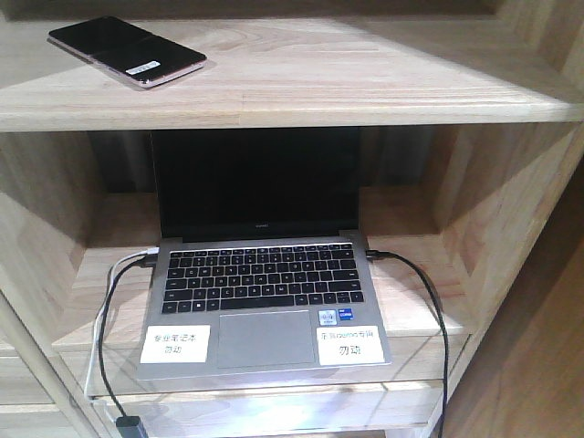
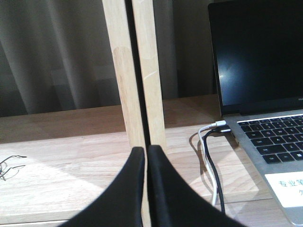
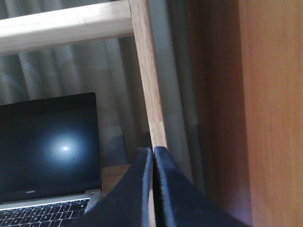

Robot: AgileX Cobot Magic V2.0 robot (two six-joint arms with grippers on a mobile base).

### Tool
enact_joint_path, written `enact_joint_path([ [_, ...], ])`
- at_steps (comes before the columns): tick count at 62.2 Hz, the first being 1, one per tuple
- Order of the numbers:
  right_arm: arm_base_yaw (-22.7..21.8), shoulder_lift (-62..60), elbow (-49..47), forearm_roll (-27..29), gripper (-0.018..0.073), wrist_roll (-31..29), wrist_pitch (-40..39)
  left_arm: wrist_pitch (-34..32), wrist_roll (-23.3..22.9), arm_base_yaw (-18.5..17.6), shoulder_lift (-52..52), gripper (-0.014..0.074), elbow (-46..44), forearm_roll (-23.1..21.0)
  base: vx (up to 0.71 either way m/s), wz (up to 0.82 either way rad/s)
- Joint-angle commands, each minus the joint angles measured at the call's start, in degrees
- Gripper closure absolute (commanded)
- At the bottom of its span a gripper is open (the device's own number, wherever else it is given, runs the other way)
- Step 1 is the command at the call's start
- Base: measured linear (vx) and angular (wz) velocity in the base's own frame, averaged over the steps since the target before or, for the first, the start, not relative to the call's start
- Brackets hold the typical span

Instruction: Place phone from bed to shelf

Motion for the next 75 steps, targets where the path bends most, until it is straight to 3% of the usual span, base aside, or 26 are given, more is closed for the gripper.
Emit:
enact_joint_path([
  [1,-0.3,-0.7,0.2,-3.1,0.0569,-0.5,-5.2,-4.1,-0.3,-0.2,-0.8,0.0595,-1.2,-0.5,0.0,0.0],
  [24,-0.3,-0.7,0.3,-4.3,0.0569,-3.1,5.5,-4.1,-0.3,-0.2,-0.8,0.0595,-1.2,-0.5,0.0,0.0],
  [75,-0.3,-0.7,0.3,-3.9,0.0569,-1.3,1.8,-4.1,-0.3,-0.2,-0.8,0.0595,-1.2,-0.5,0.0,0.0],
])
